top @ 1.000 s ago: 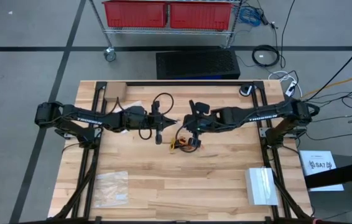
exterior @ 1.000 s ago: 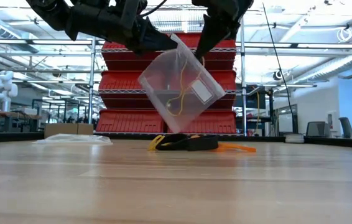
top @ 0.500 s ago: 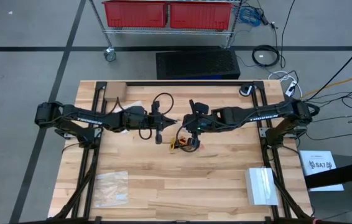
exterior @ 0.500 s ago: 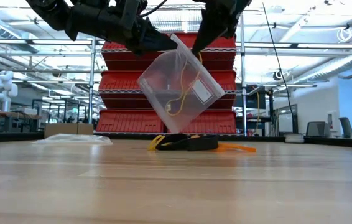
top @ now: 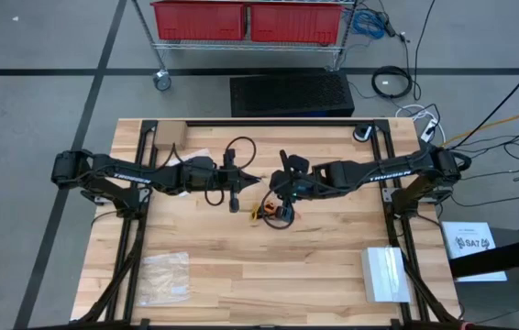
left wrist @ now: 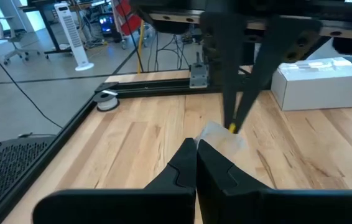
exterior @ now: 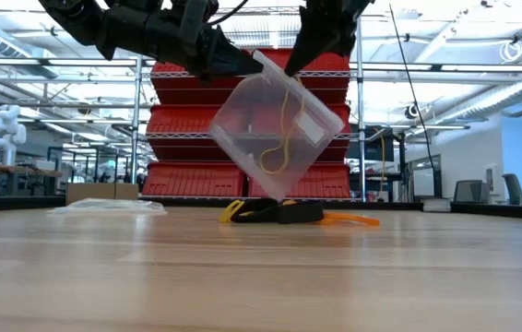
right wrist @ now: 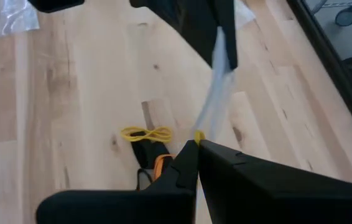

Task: Sort rubber bands
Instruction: Put the yellow rubber band into the transparent zip bag

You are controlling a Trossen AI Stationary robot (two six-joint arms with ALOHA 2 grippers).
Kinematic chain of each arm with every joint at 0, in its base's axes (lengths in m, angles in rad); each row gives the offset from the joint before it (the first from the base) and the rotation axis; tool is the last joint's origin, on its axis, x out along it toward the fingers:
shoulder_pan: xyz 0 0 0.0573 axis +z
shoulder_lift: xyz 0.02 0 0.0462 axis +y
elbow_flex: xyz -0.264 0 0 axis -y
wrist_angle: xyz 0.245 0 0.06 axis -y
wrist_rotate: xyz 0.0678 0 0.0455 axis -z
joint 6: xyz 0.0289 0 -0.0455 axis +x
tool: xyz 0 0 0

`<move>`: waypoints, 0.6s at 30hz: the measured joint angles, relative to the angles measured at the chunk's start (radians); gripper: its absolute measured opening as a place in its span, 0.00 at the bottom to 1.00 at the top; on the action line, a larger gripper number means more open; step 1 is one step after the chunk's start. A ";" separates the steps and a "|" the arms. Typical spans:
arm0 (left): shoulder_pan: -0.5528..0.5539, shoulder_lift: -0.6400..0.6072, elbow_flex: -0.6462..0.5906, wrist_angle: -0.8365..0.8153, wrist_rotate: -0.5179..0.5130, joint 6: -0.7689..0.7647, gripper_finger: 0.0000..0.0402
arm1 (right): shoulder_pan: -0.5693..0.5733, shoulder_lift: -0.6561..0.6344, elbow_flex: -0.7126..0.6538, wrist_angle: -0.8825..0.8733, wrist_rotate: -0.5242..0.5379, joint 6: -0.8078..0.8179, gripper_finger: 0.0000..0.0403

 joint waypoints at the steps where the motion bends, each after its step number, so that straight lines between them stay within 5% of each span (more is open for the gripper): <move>1: 0.000 0.000 0.000 0.000 -0.001 -0.002 0.00 | 0.001 0.000 0.000 -0.002 0.000 0.005 0.00; 18: -0.010 0.000 0.000 0.009 0.000 -0.001 0.00 | -0.034 0.000 0.000 0.017 0.025 -0.025 0.00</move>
